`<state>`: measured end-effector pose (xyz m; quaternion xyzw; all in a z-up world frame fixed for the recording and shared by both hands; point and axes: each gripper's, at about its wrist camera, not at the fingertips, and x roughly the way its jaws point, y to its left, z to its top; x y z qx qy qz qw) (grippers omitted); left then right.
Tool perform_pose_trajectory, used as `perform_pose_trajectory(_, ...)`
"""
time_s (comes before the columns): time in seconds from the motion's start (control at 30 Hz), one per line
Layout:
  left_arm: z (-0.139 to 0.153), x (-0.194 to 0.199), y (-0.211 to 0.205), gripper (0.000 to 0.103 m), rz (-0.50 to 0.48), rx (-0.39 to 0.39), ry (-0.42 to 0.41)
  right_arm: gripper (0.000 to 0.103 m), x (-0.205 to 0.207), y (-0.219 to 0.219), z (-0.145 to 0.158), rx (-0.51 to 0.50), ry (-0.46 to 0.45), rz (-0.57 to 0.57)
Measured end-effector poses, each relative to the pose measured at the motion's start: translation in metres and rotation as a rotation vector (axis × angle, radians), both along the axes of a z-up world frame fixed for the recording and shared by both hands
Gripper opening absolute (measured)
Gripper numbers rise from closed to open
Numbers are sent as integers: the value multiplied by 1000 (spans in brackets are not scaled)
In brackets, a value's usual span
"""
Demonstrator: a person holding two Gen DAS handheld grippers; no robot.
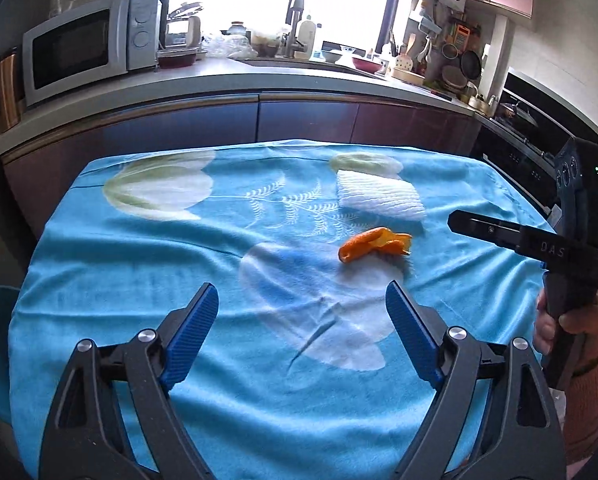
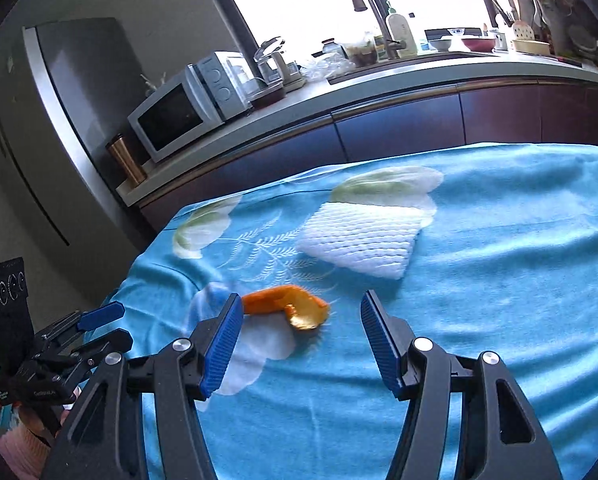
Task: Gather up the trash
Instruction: 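Move both open tools back over the orange peel and foam net, then grasp the orange peel with the left tool while the right tool grasps the foam net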
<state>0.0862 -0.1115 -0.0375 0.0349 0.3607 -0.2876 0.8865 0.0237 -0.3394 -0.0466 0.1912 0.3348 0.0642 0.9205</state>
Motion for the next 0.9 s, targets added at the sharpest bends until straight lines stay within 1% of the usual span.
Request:
perform_pose_trajectory(0.13,-2,6,-20,83,-23,20,-7,59,10,-16,-7,6,25,-26)
perform_pose_trajectory(0.37,-7,19,-39,81,-51,54,-8,59,26,-32,-20,22,72,-50)
perform_pose_trajectory(0.43,-9,23,-45,80,-67,66,-6,60,33,-38,-24,40,86,-56)
perform_pose_trajectory(0.57,-15,31,-61,79,-123,84,8,62,48,-44,-30,64,114,-55)
perform_pose_trajectory(0.7,-23,38,-75,77,-168,101,28,62,61,-44,-32,82,127,-36)
perform_pose_trajectory(0.9,-34,52,-92,70,-210,121,64,62,77,-45,-37,112,141,-34)
